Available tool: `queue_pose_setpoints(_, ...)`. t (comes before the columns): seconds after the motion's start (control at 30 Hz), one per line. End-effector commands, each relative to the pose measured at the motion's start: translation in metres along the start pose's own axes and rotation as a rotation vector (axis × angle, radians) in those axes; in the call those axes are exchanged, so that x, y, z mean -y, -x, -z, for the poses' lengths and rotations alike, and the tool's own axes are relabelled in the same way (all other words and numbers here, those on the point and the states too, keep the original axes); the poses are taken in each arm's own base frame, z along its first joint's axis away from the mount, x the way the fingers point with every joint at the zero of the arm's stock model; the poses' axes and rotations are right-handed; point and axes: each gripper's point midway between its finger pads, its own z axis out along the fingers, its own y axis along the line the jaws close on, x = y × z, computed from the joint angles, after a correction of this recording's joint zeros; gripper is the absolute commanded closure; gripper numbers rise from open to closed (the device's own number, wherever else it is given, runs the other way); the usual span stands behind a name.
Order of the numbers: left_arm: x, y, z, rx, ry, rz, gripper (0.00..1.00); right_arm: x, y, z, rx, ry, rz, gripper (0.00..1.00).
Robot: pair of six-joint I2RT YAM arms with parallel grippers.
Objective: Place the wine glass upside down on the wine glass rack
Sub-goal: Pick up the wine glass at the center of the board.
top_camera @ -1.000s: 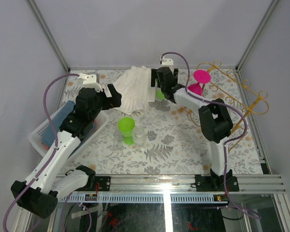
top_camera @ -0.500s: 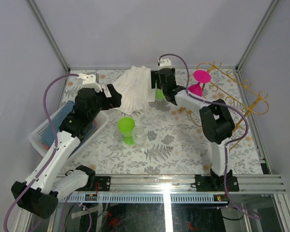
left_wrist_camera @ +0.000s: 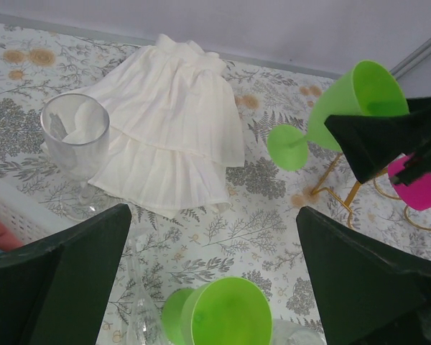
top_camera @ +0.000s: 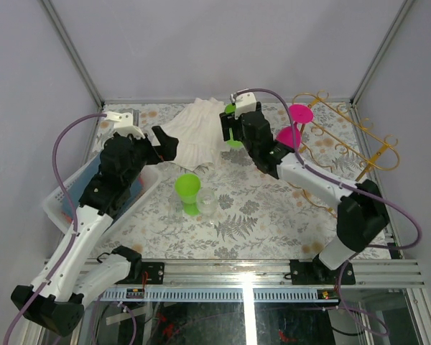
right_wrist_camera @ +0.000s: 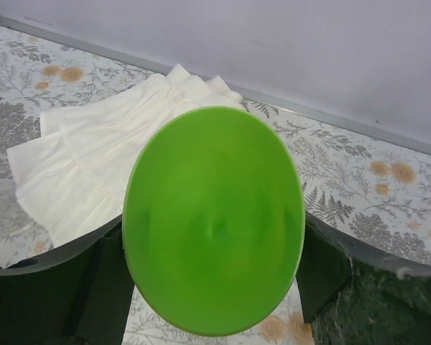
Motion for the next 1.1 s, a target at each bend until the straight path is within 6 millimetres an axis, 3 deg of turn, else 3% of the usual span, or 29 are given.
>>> queue_pose_setpoints(0.0,0.017,0.017,0.003,0.051,-0.082,0.028,0.00,0.017,0.039,0.040,0.109,-0.046,0.013,0.27)
queue_pose_setpoints(0.33,0.056,0.021,-0.005,-0.002,-0.207,0.145,0.01,-0.001,0.103,0.130,0.271,0.215,-0.229,0.27)
queue_pose_setpoints(0.53,0.116,0.019,-0.015,-0.030,-0.286,0.121,0.02,-0.009,0.140,0.176,0.380,0.360,-0.362,0.25)
queue_pose_setpoints(0.73,0.140,0.018,-0.023,-0.051,-0.343,0.144,0.05,-0.012,0.163,0.209,0.448,0.455,-0.443,0.25)
queue_pose_setpoints(0.97,0.153,0.017,-0.027,-0.062,-0.397,0.123,0.25,-0.017,0.171,0.227,0.468,0.533,-0.499,0.24)
queue_pose_setpoints(1.07,0.158,0.014,-0.029,-0.079,-0.420,0.129,0.41,-0.016,0.170,0.230,0.471,0.535,-0.507,0.24)
